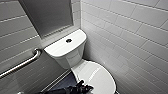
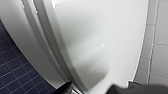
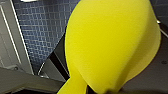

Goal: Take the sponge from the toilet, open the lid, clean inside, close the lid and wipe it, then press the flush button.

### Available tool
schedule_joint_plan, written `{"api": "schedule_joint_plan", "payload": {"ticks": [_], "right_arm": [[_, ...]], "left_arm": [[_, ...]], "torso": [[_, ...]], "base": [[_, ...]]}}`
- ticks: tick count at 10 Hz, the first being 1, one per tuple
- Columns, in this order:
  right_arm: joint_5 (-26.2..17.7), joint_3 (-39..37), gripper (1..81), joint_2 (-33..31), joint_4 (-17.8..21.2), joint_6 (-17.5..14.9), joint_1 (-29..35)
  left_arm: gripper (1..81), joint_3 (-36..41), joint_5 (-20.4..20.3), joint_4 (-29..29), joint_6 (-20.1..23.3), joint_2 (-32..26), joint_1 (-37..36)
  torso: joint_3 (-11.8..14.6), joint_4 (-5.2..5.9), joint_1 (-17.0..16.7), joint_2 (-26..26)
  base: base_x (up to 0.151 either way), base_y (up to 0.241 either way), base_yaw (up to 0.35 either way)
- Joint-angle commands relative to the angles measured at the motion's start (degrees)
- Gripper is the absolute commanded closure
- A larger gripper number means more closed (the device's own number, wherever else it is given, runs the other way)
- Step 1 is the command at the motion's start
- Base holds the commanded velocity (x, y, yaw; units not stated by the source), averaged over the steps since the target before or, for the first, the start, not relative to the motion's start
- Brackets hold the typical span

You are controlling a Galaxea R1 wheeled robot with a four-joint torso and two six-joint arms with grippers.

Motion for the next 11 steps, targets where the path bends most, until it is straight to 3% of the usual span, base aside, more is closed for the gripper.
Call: {"api": "schedule_joint_plan", "payload": {"ticks": [1, 5, 7, 8, 11], "right_arm": [[-3.06, 0.81, 81.1, -1.70, -1.55, -0.02, -0.22], [-3.06, 0.72, 81.1, -1.35, -1.46, 0.07, -0.22], [-3.06, 0.72, 81.1, -1.35, -1.46, 0.07, -0.05], [-3.06, 0.72, 81.1, -1.26, -1.46, 0.15, 0.13], [-3.06, 0.11, 81.1, -0.74, -1.46, 0.16, 0.40]], "left_arm": [[1.0, 1.52, 0.70, -0.85, -0.31, 0.59, -6.65], [1.0, 0.03, -1.64, -0.94, -2.14, 1.20, -5.79], [1.0, -0.68, -9.75, -0.77, -2.86, 1.11, -2.62], [1.0, -1.56, -11.86, -0.77, -2.95, 1.29, -1.65], [1.0, -1.65, -12.22, -0.41, -2.86, 1.72, 0.02]], "torso": [[0.00, 0.00, 0.00, 0.00], [0.00, 0.00, 0.00, 0.00], [0.00, 0.00, 0.00, 0.00], [0.00, 0.00, 0.00, 0.00], [0.00, 0.00, 0.00, 0.00]], "base": [[0.000, 0.000, 0.000], [0.000, 0.000, 0.000], [0.000, 0.000, 0.000], [0.000, 0.000, 0.000], [0.000, 0.000, 0.000]]}}
